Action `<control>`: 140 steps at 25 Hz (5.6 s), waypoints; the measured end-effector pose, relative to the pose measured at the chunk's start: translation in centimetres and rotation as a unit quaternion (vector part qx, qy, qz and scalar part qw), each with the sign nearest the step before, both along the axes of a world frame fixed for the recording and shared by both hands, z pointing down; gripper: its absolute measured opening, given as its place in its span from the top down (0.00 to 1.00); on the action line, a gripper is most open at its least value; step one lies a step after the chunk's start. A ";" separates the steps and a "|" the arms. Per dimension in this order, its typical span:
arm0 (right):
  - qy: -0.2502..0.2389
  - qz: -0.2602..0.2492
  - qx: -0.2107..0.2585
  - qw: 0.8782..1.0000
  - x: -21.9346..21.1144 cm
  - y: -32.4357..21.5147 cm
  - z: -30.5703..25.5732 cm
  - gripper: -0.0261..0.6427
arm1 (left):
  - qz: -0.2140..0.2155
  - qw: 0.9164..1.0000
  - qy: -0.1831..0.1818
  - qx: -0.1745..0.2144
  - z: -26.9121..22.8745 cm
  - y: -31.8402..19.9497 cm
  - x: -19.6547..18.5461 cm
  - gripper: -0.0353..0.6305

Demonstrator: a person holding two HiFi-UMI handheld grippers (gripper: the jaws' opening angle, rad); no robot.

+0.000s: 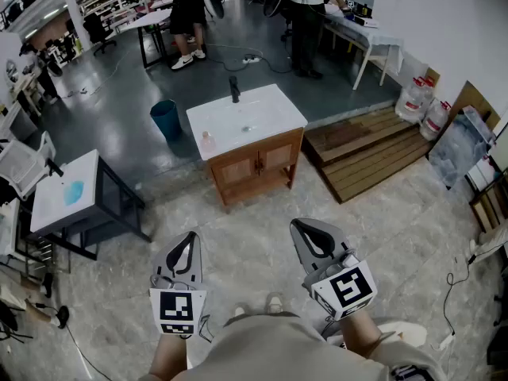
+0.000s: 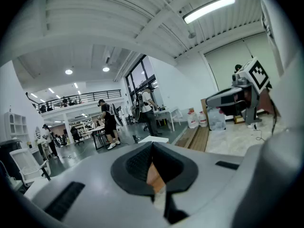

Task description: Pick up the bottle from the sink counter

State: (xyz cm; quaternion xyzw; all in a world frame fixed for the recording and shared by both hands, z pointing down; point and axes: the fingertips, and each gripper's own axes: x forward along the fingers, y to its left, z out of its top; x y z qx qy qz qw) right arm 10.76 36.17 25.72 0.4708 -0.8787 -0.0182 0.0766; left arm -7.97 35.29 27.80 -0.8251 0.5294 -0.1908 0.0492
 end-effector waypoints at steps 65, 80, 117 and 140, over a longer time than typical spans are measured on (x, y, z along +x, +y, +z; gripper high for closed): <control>-0.001 -0.023 -0.084 0.996 -3.2 -35.8 8.2 0.97 | 0.002 0.999 0.046 -0.028 5.3 -35.2 -0.9 0.94; 0.027 -0.009 -0.085 0.996 -9.8 -55.9 7.2 0.97 | 0.023 0.997 0.051 -0.053 5.7 -54.8 -7.3 0.94; 0.057 -0.142 -0.177 0.972 -12.0 -71.2 17.3 0.97 | -0.062 0.986 0.059 -0.141 17.6 -67.4 -6.8 0.51; 0.099 -0.160 -0.270 0.944 -13.8 -69.6 29.3 0.97 | -0.089 0.976 0.053 -0.194 34.4 -68.0 -6.7 0.51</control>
